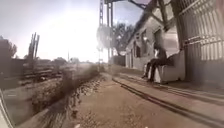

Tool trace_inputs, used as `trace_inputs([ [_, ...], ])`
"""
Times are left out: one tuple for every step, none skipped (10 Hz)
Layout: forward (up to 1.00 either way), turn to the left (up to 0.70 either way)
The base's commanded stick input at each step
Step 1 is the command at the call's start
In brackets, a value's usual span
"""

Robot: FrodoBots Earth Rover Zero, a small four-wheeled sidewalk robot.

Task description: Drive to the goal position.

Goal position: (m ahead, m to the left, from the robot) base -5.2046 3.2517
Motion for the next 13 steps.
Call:
trace_inputs([
  [0.7, -0.14],
  [0.7, -0.14],
  [0.7, -0.14],
  [0.7, -0.14],
  [0.7, -0.14],
  [0.7, -0.14],
  [0.7, -0.14],
  [0.7, -0.14],
  [0.7, -0.14],
  [0.7, -0.14],
  [0.7, -0.14],
  [0.7, -0.05],
  [0.7, -0.01],
])
